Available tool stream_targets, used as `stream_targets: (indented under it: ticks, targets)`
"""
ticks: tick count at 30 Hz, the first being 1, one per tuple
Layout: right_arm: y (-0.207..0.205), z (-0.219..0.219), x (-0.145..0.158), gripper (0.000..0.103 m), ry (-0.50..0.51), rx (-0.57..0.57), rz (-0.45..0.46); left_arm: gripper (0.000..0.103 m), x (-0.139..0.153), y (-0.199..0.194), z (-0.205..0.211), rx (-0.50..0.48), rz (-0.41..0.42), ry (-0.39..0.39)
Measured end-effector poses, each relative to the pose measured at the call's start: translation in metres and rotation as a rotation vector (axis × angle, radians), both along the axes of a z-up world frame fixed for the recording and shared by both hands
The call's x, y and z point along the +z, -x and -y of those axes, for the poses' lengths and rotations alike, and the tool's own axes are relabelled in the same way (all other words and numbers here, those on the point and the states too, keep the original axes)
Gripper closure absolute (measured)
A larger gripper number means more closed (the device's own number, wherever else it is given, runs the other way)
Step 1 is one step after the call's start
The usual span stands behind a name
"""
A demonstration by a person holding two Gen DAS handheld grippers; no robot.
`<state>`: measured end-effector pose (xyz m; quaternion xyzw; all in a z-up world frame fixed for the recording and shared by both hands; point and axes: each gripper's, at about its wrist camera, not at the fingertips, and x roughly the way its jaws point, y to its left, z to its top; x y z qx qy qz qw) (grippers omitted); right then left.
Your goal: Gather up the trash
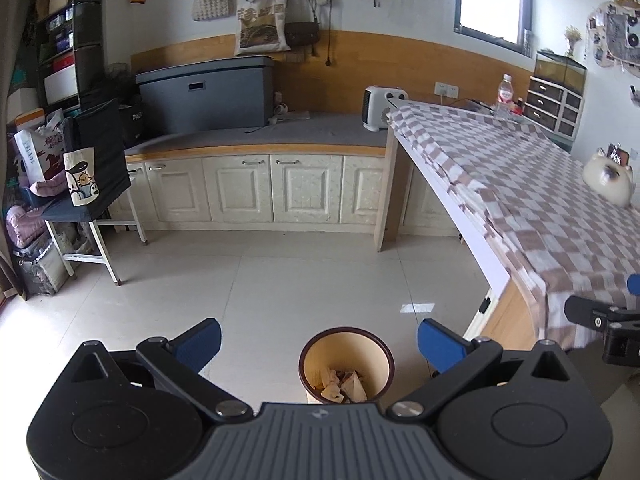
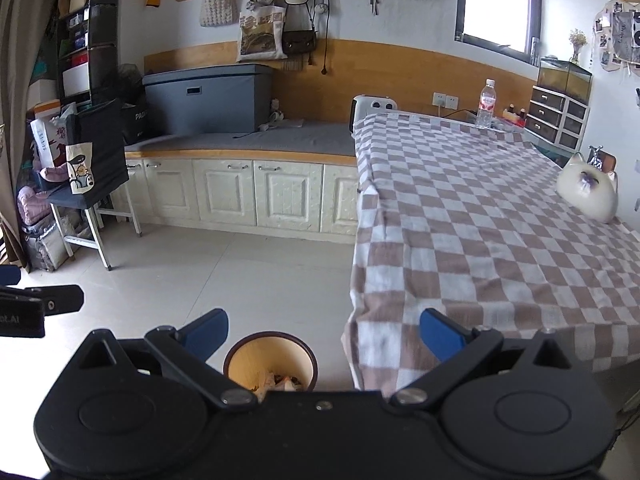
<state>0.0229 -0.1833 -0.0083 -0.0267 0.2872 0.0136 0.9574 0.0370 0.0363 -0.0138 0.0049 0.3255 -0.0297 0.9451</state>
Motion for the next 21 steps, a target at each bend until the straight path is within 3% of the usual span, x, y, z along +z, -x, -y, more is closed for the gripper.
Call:
stream_targets:
  ticks: [21]
  targets:
    - [0.02, -0.009, -0.015, 0.0, 0.0, -0.009, -0.034, 0.0, -0.012, 0.019, -0.003, 0.003, -0.029, 0.026]
